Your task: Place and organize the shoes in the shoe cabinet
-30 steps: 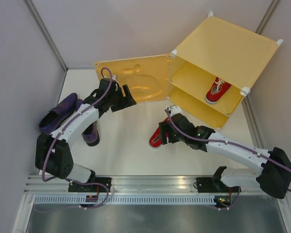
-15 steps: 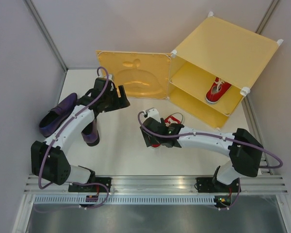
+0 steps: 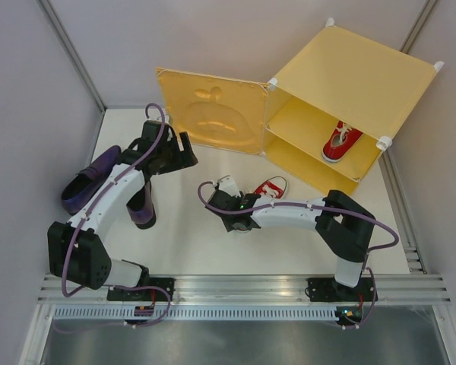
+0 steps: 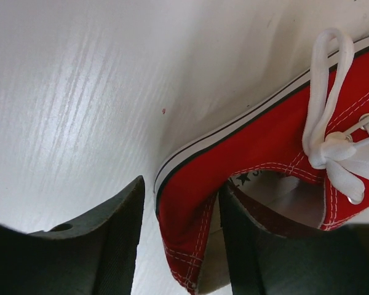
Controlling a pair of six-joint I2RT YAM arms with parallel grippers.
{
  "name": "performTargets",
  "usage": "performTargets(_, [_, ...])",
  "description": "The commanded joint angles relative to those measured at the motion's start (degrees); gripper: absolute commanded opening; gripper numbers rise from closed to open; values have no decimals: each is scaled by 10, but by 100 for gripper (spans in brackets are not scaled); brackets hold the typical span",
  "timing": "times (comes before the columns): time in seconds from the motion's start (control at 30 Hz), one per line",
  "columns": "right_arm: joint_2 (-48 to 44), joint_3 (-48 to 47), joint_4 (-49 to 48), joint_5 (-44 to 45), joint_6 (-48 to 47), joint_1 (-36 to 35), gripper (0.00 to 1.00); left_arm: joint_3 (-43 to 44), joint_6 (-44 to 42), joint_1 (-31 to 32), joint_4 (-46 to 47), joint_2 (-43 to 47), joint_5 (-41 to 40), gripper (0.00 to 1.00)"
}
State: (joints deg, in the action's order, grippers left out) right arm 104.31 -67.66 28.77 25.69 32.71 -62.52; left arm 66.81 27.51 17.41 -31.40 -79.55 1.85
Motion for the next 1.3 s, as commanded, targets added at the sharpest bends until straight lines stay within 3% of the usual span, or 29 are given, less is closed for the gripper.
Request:
performTargets(0.0, [12, -15, 11, 8, 9, -6, 54, 4, -14, -4, 0, 8, 15, 85])
performTargets(0.07, [14, -12, 13, 6, 8, -7, 48, 4, -15, -6, 0, 9, 15, 85])
performTargets(0.27, [-25, -4, 42, 9, -5, -7, 10, 4, -14, -12, 0, 5, 25, 85])
performTargets(0.47, [-93, -33, 87, -5, -49, -8, 1, 3, -11, -16, 1, 3, 35, 85])
performTargets(0.77, [-163, -140, 180, -36, -156, 22, 1, 2, -11, -15, 0, -1, 38, 85])
performTargets(0.97, [-178, -193, 191, -98, -237, 121, 1, 2, -11, -15, 0, -3, 34, 85])
performTargets(1.27, [-148, -253, 181, -97, -339, 248, 2, 2, -9, -16, 0, -7, 39, 85])
